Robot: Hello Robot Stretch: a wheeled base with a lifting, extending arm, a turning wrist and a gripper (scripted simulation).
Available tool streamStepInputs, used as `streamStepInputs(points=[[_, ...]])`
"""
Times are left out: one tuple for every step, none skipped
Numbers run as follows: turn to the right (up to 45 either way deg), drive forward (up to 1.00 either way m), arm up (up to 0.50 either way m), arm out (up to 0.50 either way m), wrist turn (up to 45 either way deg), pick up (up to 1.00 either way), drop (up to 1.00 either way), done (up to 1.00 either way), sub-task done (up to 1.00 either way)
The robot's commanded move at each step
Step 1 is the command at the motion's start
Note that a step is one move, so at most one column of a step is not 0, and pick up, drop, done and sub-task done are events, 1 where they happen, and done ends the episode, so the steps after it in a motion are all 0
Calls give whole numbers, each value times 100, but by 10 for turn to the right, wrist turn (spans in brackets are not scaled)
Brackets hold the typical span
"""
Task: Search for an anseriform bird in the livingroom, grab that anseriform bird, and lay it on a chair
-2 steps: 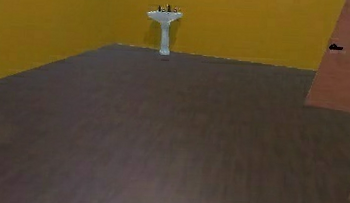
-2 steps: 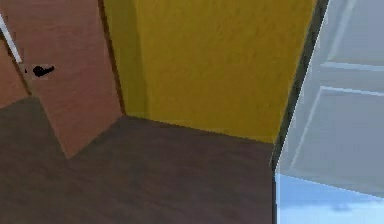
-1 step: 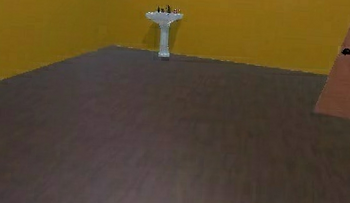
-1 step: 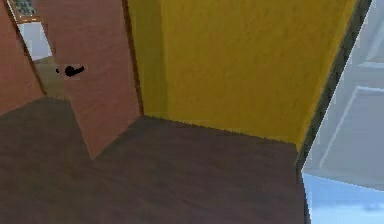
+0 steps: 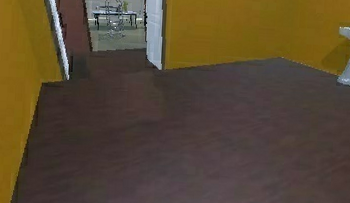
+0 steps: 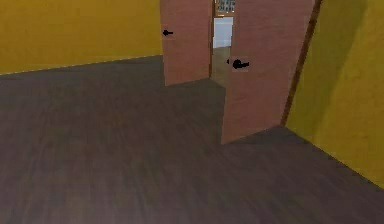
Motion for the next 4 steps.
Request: streamStepInputs(points=[[-120, 0, 0, 0, 0, 0, 0, 0, 0], [0, 100, 0, 0, 0, 0, 0, 0, 0], [0, 100, 0, 0, 0, 0, 0, 0, 0], [0, 100, 0, 0, 0, 0, 0, 0, 0]])
